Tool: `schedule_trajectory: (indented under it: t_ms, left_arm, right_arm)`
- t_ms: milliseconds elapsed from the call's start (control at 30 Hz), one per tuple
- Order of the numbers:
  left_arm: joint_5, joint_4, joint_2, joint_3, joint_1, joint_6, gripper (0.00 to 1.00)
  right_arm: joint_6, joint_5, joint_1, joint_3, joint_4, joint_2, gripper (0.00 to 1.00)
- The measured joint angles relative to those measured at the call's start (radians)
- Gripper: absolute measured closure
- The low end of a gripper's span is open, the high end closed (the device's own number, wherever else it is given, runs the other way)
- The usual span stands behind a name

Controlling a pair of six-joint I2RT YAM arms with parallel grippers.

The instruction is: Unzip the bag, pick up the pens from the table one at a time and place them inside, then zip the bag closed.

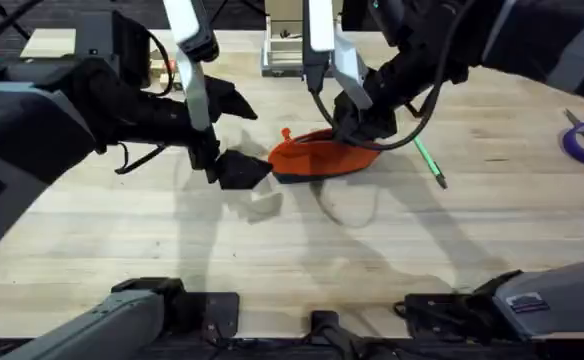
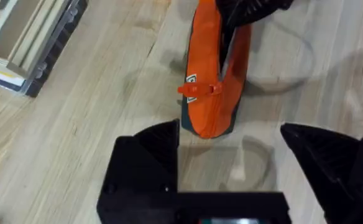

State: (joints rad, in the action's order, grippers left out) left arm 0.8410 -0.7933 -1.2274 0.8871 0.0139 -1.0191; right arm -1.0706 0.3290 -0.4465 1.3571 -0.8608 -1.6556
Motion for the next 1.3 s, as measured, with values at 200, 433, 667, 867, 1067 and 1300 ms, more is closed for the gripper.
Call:
schedule_trajectory:
  t_ms: [200, 433, 667, 867, 1067, 1300]
  left_arm:
    - [0.0, 0.0, 0.0, 0.0, 0.0, 0.0, 0.007]
    - [0.0, 0.0, 0.0, 0.0, 0.0, 0.0, 0.007]
    - [0.0, 0.0, 0.0, 0.0, 0.0, 0.0, 0.007]
    - [0.0, 0.0, 0.0, 0.0, 0.0, 0.0, 0.007]
    - [0.0, 0.0, 0.0, 0.0, 0.0, 0.0, 0.008]
    - [0.0, 0.0, 0.0, 0.0, 0.0, 0.0, 0.008]
  right_arm:
    - [-0.001, 0.0, 0.0, 0.0, 0.041, -0.039, 0.97]
    - [-0.001, 0.0, 0.0, 0.0, 0.049, -0.121, 0.97]
    - [-0.001, 0.0, 0.0, 0.0, 0.037, -0.133, 0.971]
    - [-0.002, -0.001, 0.0, 0.001, 0.03, -0.133, 0.411]
    - [-0.005, 0.0, 0.0, 0.001, 0.024, -0.133, 0.005]
    - [-0.005, 0.0, 0.0, 0.001, 0.024, -0.133, 0.005]
